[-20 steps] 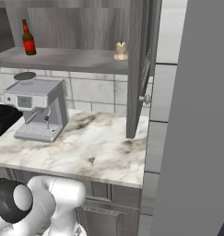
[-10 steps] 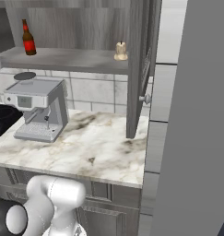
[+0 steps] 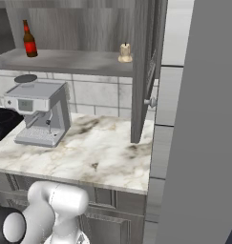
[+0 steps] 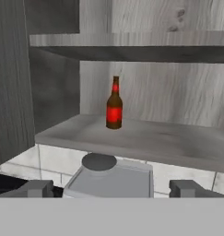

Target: Get the candle and the beer from the cabinet and move them to the dining counter.

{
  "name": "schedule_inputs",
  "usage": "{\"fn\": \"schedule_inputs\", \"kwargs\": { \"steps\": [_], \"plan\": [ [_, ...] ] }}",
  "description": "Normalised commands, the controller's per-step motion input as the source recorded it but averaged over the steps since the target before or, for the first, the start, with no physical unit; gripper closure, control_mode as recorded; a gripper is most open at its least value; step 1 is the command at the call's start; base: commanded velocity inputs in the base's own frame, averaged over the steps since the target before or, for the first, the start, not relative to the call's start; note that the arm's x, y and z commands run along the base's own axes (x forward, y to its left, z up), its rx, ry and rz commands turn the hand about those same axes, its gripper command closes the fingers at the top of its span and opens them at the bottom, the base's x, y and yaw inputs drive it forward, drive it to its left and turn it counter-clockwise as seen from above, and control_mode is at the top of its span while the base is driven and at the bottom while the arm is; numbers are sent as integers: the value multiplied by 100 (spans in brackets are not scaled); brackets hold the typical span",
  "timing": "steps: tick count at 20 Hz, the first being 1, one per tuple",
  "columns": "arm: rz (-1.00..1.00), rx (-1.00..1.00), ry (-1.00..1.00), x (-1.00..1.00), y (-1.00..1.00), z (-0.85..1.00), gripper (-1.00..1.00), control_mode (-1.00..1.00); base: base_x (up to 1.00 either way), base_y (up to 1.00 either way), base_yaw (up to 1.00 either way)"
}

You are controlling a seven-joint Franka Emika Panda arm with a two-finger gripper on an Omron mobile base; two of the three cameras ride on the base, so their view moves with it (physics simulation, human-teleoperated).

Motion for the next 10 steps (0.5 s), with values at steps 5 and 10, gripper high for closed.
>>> {"fn": "schedule_inputs", "kwargs": {
  "steps": [5,10],
  "plan": [
    [1,-3,0,0,-13,17,-100,-100,0,0,0],
    [4,0,0,12,-30,5,-100,-100,0,0,0]
  ]
}}
